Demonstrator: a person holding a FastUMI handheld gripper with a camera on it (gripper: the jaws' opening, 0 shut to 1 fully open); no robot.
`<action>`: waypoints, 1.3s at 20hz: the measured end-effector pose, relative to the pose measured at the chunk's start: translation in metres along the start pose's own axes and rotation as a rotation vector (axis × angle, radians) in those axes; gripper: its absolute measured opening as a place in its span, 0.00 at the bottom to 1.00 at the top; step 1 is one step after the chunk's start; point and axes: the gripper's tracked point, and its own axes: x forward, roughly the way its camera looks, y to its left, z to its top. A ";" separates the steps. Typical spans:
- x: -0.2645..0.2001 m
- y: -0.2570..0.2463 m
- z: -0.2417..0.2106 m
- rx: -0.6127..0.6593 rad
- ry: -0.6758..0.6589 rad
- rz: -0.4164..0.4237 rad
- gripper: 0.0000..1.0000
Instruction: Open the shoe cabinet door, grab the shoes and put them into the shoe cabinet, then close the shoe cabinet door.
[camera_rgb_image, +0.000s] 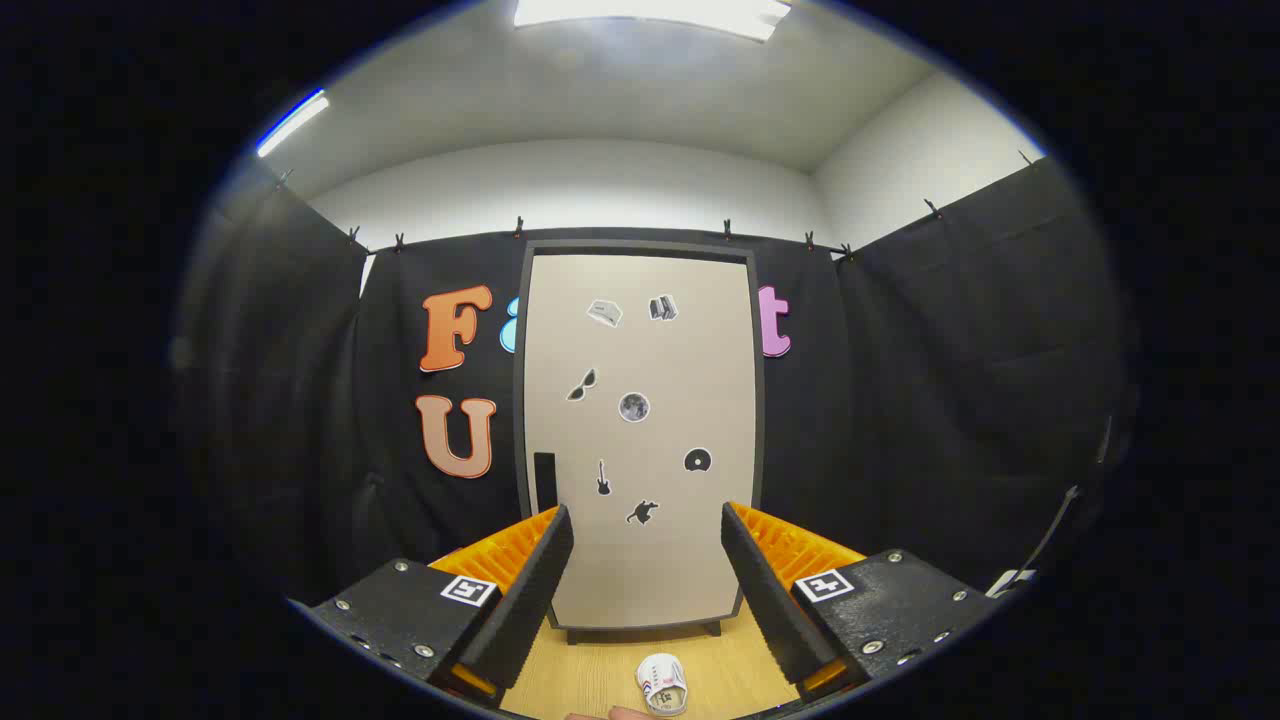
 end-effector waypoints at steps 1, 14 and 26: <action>0.000 0.000 0.000 0.000 0.000 -0.001 0.93; -0.005 0.014 -0.007 0.002 0.003 0.008 0.93; 0.020 0.071 -0.019 0.000 0.017 0.062 0.93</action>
